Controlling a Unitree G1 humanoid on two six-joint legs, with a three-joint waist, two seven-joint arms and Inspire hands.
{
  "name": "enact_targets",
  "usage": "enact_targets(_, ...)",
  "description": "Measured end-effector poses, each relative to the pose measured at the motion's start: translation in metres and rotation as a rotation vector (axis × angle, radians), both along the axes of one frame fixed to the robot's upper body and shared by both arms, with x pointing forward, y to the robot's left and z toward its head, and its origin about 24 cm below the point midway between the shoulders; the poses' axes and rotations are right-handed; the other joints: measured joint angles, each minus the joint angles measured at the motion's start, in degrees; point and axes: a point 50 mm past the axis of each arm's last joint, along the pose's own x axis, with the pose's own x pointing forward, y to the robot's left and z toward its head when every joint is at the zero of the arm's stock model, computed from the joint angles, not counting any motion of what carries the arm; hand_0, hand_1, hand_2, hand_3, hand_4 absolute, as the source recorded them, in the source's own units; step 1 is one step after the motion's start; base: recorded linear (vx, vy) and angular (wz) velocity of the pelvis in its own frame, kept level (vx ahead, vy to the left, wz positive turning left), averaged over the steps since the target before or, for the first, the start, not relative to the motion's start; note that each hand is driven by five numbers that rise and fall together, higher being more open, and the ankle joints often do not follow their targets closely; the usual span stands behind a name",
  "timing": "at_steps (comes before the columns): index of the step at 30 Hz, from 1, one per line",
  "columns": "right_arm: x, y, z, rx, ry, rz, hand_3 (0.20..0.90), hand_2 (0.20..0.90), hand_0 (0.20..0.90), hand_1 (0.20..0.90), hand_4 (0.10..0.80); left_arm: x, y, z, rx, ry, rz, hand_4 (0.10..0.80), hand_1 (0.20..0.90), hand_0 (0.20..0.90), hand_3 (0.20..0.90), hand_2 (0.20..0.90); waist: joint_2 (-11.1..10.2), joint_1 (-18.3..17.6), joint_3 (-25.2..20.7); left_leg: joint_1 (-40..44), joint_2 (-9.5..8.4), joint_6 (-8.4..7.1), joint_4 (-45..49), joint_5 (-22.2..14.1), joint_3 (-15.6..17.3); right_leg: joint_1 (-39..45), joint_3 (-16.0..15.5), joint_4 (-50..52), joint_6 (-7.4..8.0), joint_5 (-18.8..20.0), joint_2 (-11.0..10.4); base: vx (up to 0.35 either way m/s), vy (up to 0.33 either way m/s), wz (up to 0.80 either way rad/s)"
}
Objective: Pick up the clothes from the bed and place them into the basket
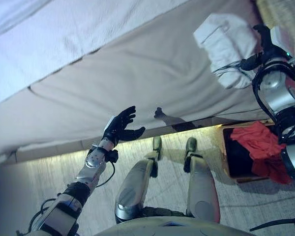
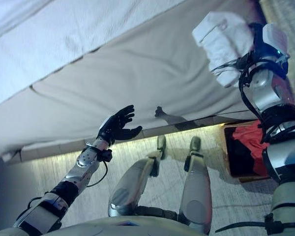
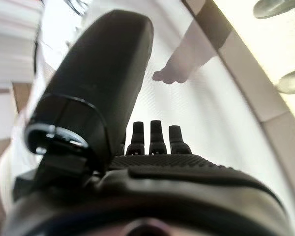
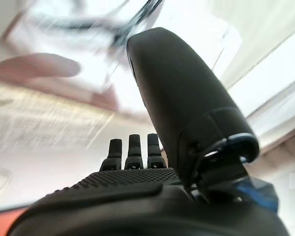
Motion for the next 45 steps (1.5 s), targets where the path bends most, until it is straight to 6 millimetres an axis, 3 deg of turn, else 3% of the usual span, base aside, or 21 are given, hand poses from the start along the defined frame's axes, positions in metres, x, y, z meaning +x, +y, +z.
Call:
enact_targets(2,0.003,0.008,-0.006,-0.003,0.023,0.009,0.900,0.900,0.900,0.900,0.800,-0.004,0.000,-0.001,-0.009,0.003,0.011,0.800,0.900,0.900,0.900,0.900,-0.42,0.86,0.27,-3.19,-0.29,0.36,3.56,-1.57,-0.62,-2.44,-0.40,2.77,-0.42,-1.46,-0.62,-0.025,0.012,0.24)
enact_targets(4,0.005,0.008,0.001,-0.006,0.012,-0.002,0.900,0.900,0.900,0.900,0.800,-0.006,-0.001,0.002,-0.050,-0.008,0.022,0.800,0.900,0.900,0.900,0.900,-0.57,1.45,0.36,-8.11,-0.64,0.41,7.68,-2.62,-1.25,-6.49,-0.80,5.82,-0.52,-2.39,-1.39,-0.017,-0.003,0.28)
enact_targets(12,0.005,-0.008,0.017,0.003,-0.011,-0.111,0.900,0.900,0.900,0.900,0.800,-0.012,0.002,0.013,-0.226,-0.021,0.072,0.800,0.900,0.900,0.900,0.900,-1.01,3.19,0.64,-21.48,-0.40,0.54,18.79,-4.84,-2.88,-17.02,-2.19,12.93,-1.43,-3.61,-1.82,0.004,-0.029,0.15)
enact_targets(13,0.004,-0.009,0.016,0.004,-0.009,-0.115,0.406,0.476,0.476,0.476,0.306,-0.013,0.003,0.012,-0.227,-0.018,0.074,0.800,0.900,0.900,0.900,0.900,-1.01,3.33,0.64,-21.94,-0.37,0.56,19.15,-4.91,-2.92,-17.34,-2.22,13.28,-1.43,-3.62,-1.87,0.000,0.000,0.00)
enact_targets(14,0.005,-0.009,0.018,0.004,-0.012,-0.113,0.200,0.300,0.300,0.300,0.100,-0.014,0.004,0.012,-0.231,-0.019,0.074,0.800,0.900,0.900,0.900,0.900,-1.01,3.36,0.64,-22.47,-0.36,0.54,19.31,-4.93,-3.06,-17.74,-2.27,13.31,-1.42,-3.62,-1.83,0.000,0.000,0.00)
enact_targets(21,0.003,-0.013,0.025,0.006,-0.028,-0.123,0.200,0.300,0.300,0.300,0.100,-0.018,0.008,0.019,-0.224,-0.044,0.063,0.800,0.900,0.900,0.900,0.900,-1.04,3.12,0.66,-23.98,-0.35,0.28,20.29,-5.10,-3.86,-18.95,-1.85,12.97,-1.40,-3.62,-1.36,-0.010,-0.001,-0.03)
enact_targets(29,0.001,-0.022,0.011,0.020,0.049,-0.142,0.200,0.300,0.300,0.300,0.100,-0.019,0.009,0.019,-0.223,-0.042,0.066,0.800,0.900,0.900,0.900,0.900,-1.87,2.45,1.16,-22.71,0.31,0.64,21.91,-5.89,-2.76,-17.26,-1.22,12.81,-1.16,-2.71,-0.84,-0.041,0.028,-0.08)
enact_targets(39,-0.006,-0.032,-0.019,0.022,0.161,-0.148,0.200,0.300,0.300,0.300,0.100,-0.017,0.014,0.021,-0.217,-0.049,0.070,0.800,0.900,0.900,0.900,0.900,-3.10,1.59,1.60,-7.68,1.20,1.37,16.33,-6.56,-1.43,-2.79,-0.20,6.52,-1.25,-1.96,0.42,0.013,0.037,-0.12)
enact_targets(43,-0.008,-0.035,-0.018,0.015,0.156,-0.128,0.200,0.300,0.300,0.300,0.100,-0.013,0.014,0.022,-0.213,-0.041,0.072,0.800,0.900,0.900,0.900,0.900,-3.87,0.58,1.62,-0.27,1.67,1.81,10.08,-6.21,-0.33,3.65,0.36,1.47,-0.97,-2.00,0.73,0.092,0.066,-0.16)
enact_targets(45,-0.011,-0.035,-0.007,0.003,0.112,-0.099,0.200,0.300,0.300,0.300,0.100,-0.015,0.016,0.020,-0.213,-0.039,0.086,0.800,0.900,0.900,0.900,0.900,-4.38,-0.53,1.48,4.42,1.72,1.86,5.71,-4.81,0.47,7.49,0.46,-2.11,-0.28,-1.20,0.84,0.133,0.066,-0.20)
